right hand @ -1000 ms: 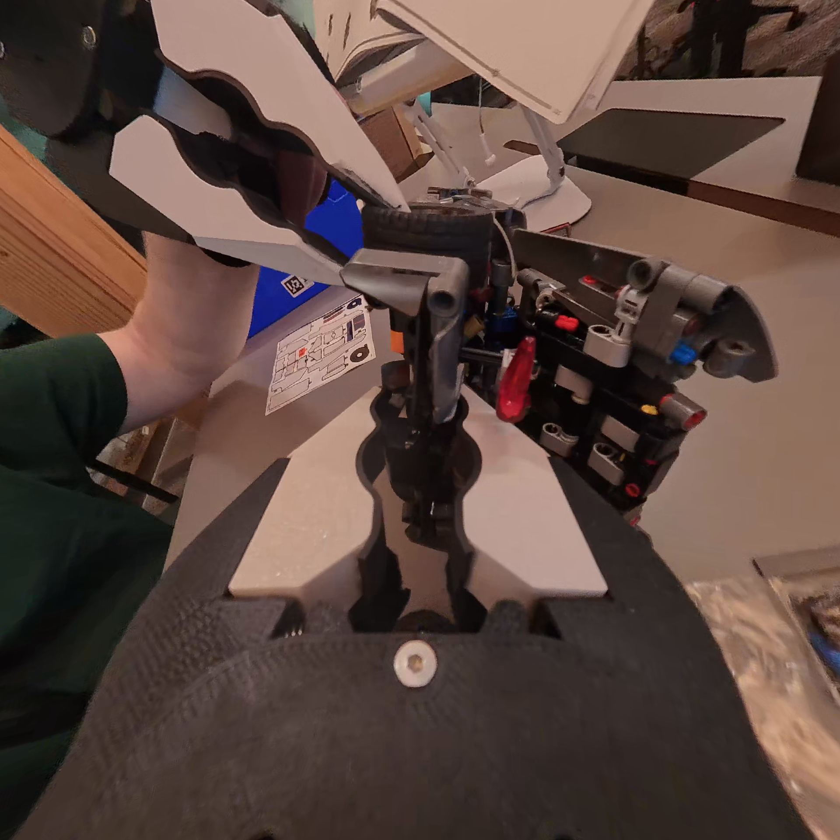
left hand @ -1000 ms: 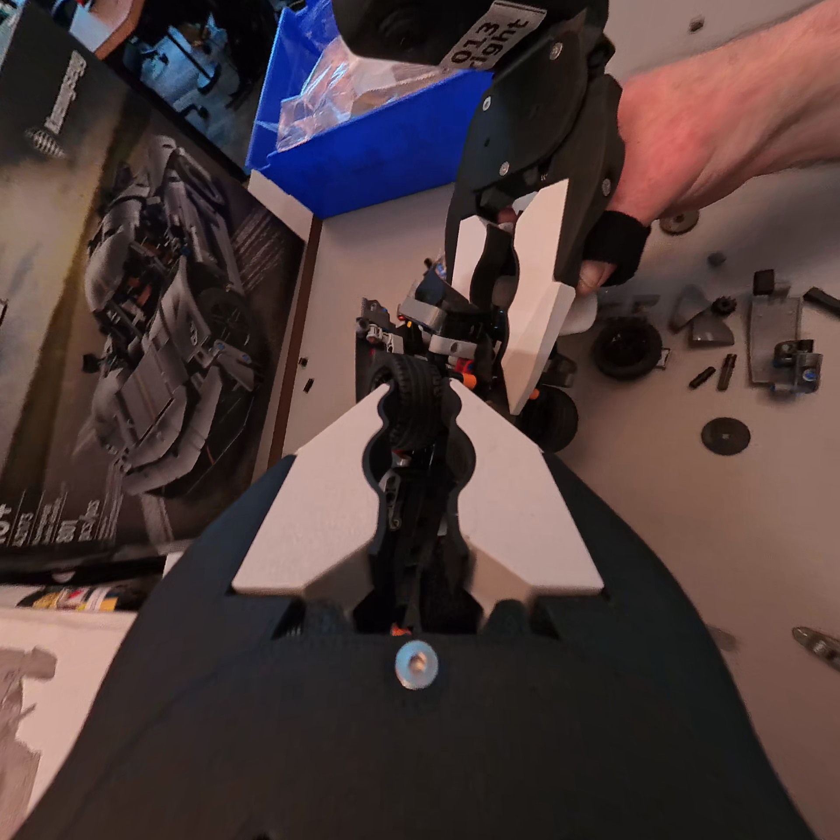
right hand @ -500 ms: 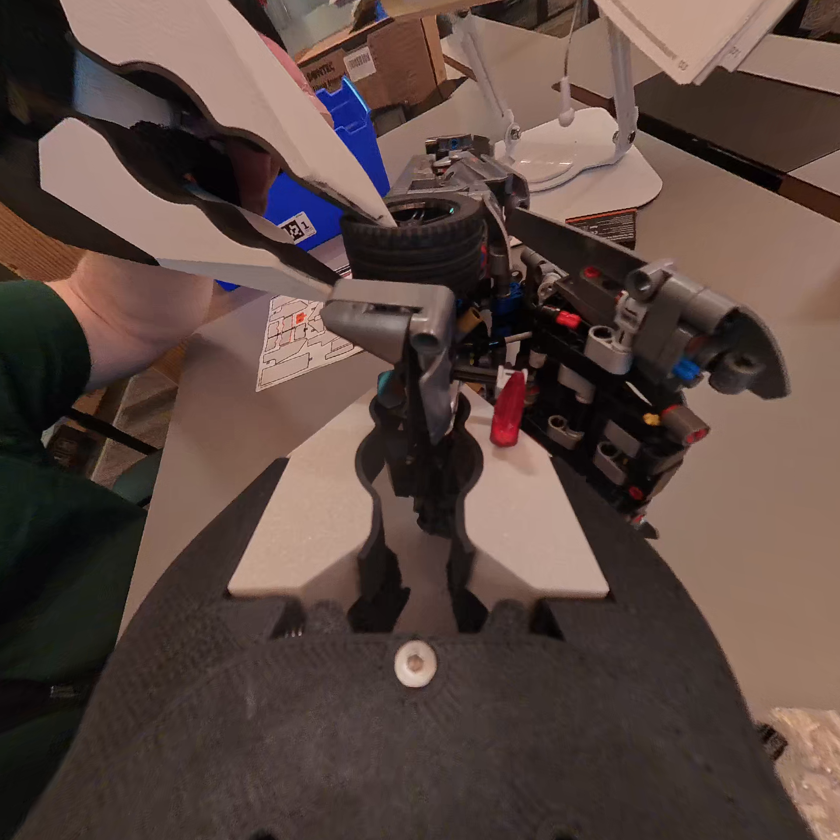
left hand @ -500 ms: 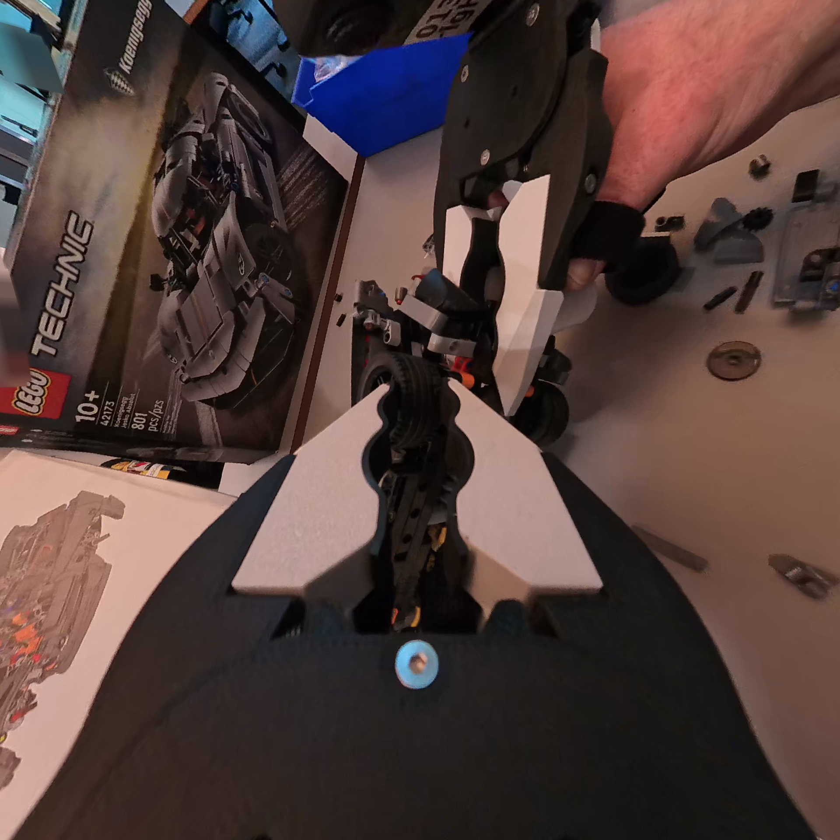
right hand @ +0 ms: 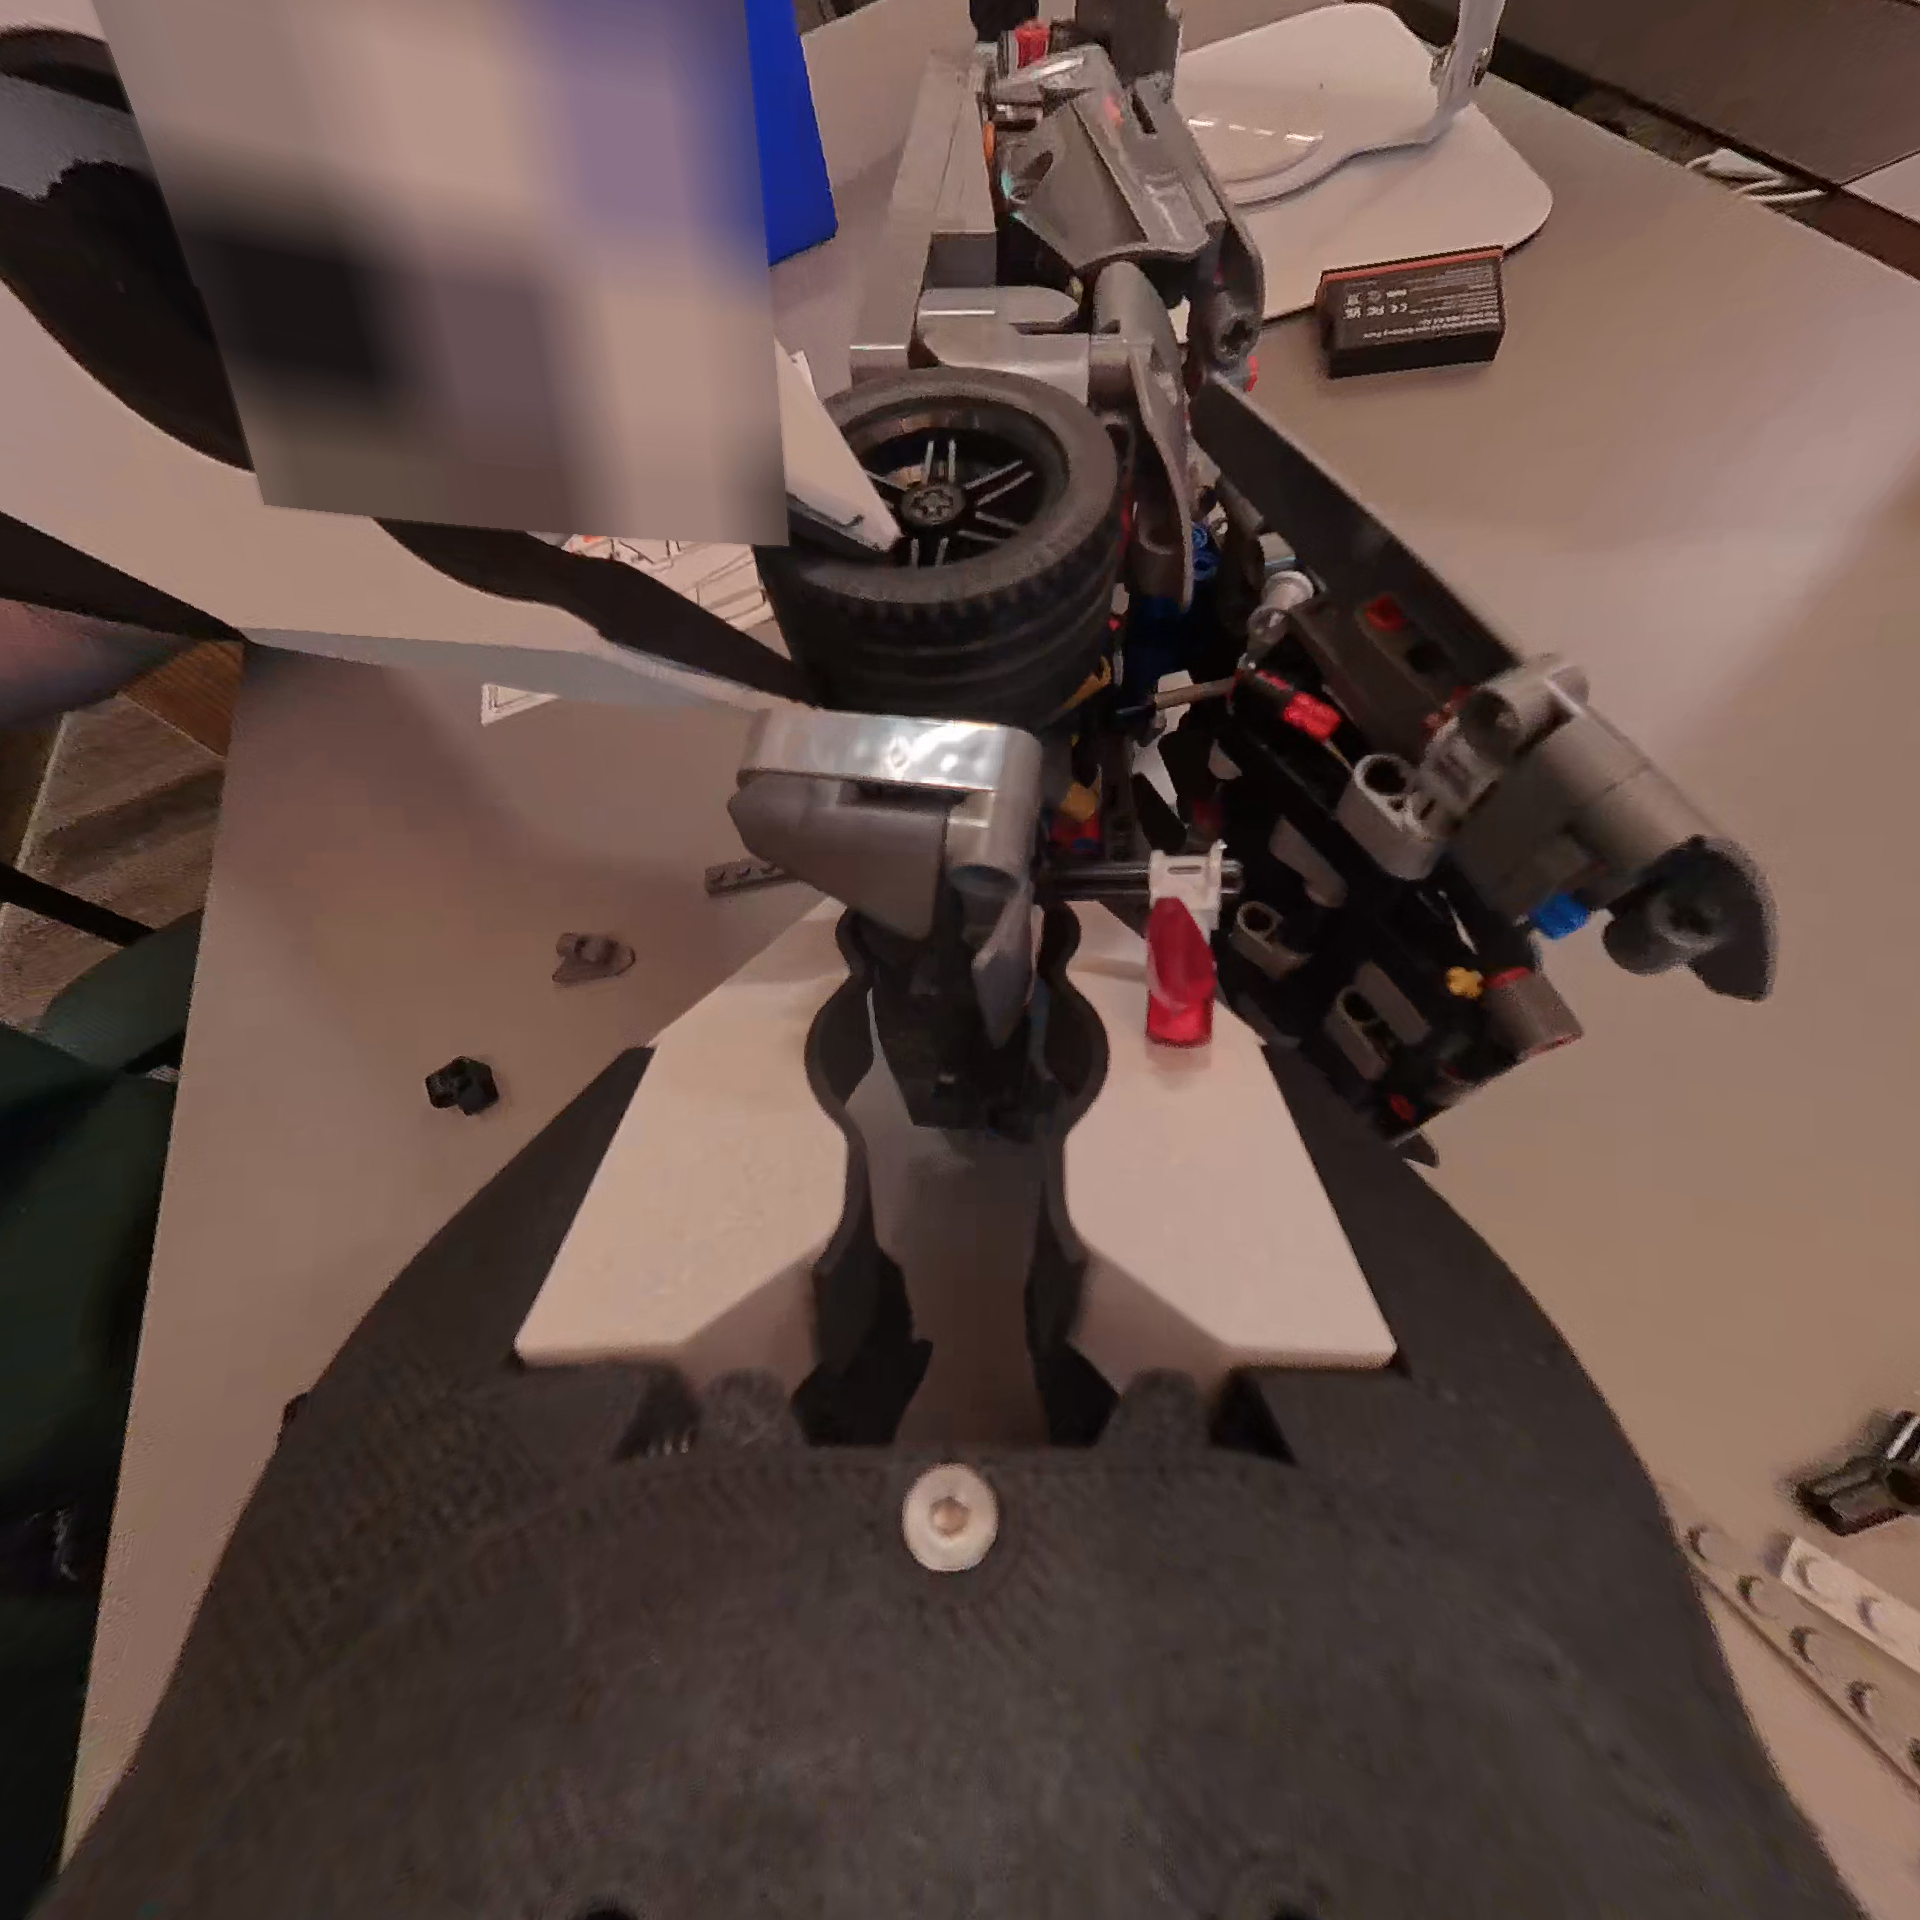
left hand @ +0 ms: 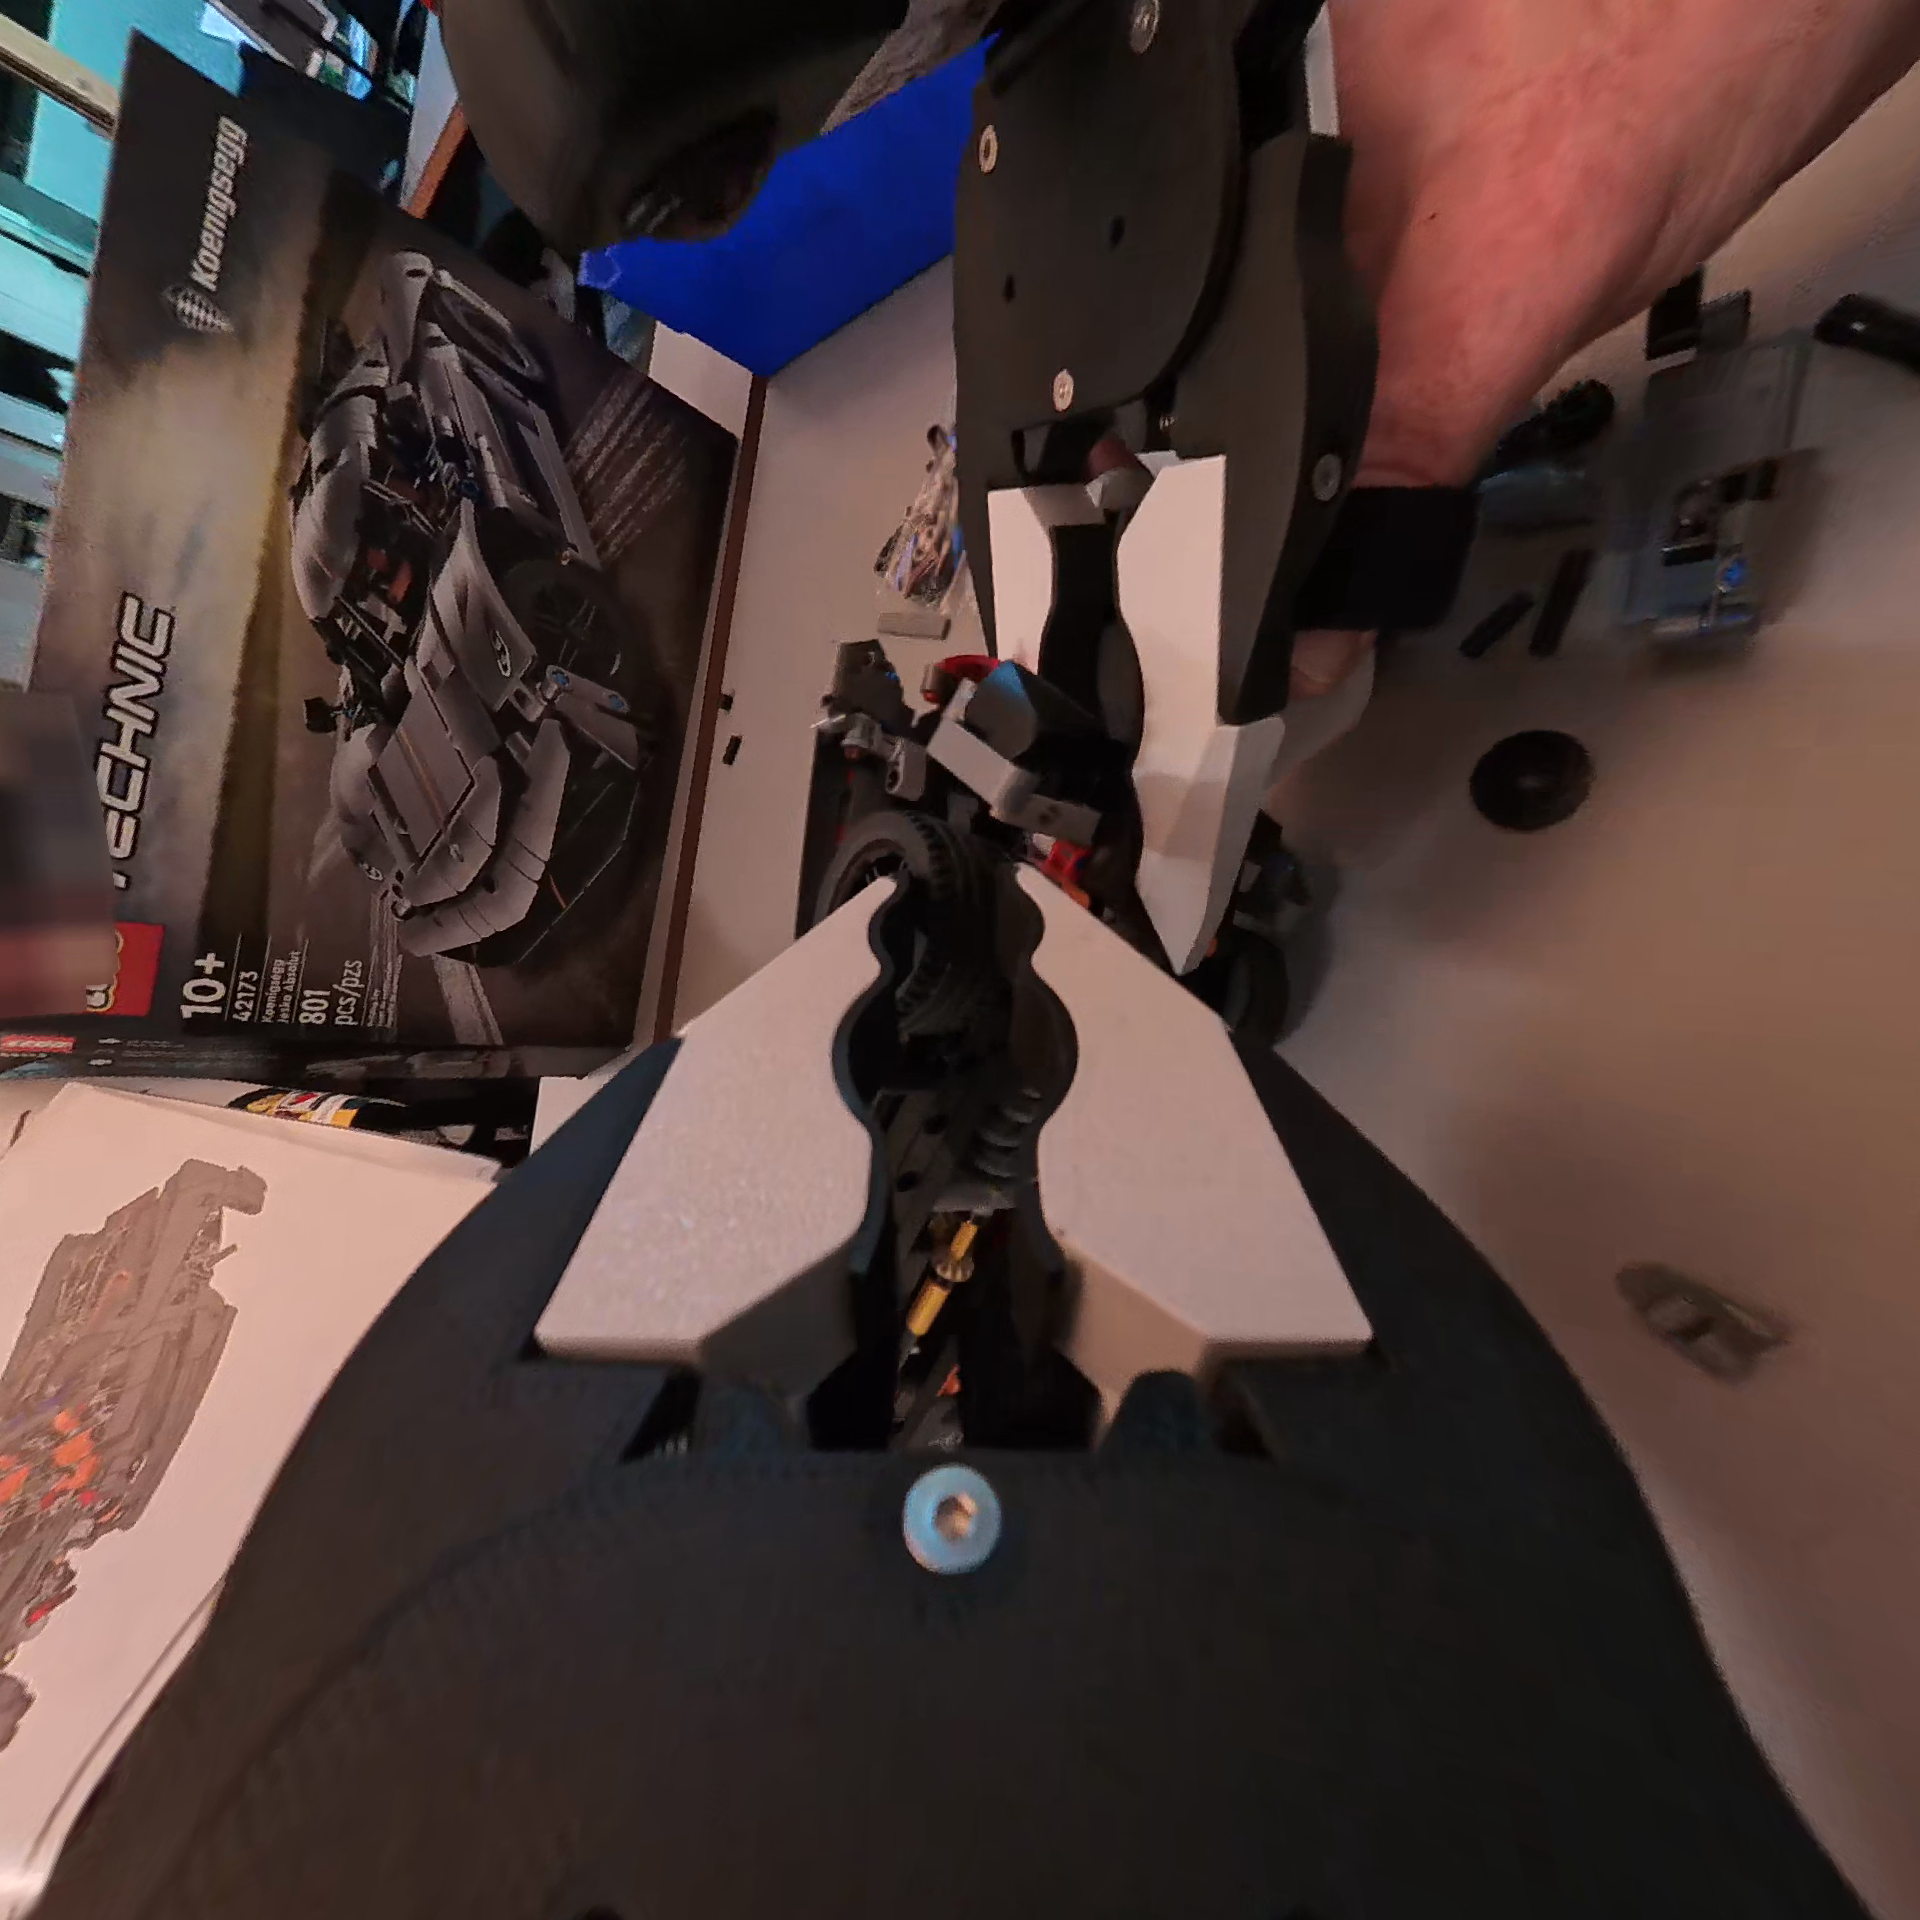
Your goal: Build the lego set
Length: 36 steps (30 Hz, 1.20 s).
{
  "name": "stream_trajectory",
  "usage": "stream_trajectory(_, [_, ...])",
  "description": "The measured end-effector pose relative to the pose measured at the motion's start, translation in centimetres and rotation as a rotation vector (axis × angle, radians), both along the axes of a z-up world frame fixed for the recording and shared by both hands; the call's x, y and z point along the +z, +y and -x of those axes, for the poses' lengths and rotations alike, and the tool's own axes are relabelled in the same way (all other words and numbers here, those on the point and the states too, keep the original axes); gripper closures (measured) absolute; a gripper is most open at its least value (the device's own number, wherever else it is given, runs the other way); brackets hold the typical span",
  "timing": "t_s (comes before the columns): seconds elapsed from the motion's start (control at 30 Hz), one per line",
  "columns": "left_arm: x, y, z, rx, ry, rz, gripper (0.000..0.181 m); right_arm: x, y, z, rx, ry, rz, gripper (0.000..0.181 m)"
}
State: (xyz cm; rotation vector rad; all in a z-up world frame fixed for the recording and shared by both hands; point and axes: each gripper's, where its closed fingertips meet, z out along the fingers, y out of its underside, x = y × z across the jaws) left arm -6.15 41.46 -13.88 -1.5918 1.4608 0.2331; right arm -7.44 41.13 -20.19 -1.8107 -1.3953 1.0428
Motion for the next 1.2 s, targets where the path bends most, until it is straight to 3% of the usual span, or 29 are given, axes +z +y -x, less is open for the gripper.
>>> stream_trajectory(0.1, [-0.2, -0.6, 0.3, -0.017, -0.025, 0.023, 0.165, -0.4, -0.1, -0.1, -0.004, -0.017, -0.036, 0.155])
stream_trajectory(0.3, [1.3, -0.9, 4.0, -0.011, -0.039, 0.030, 0.131, -0.8, -0.2, -0.1, 0.002, -0.042, -0.069, 0.155])
stream_trajectory(0.47, [-0.9, 1.2, 9.3, 0.008, -0.001, 0.134, 0.120, -1.0, -0.3, -0.3, 0.005, -0.067, -0.082, 0.153])
stream_trajectory(0.7, [-2.6, 3.5, 11.4, 0.007, -0.067, 0.267, 0.109, -0.9, -0.3, -1.0, -0.015, -0.128, -0.135, 0.145])
stream_trajectory(0.93, [-2.7, 3.9, 11.1, 0.015, -0.080, 0.284, 0.119, -1.0, 0.3, -1.1, -0.052, -0.134, -0.133, 0.152])
stream_trajectory(1.2, [-2.5, 3.2, 10.4, 0.129, -0.069, 0.240, 0.126, -1.0, 1.7, -2.0, -0.061, -0.141, -0.154, 0.153])
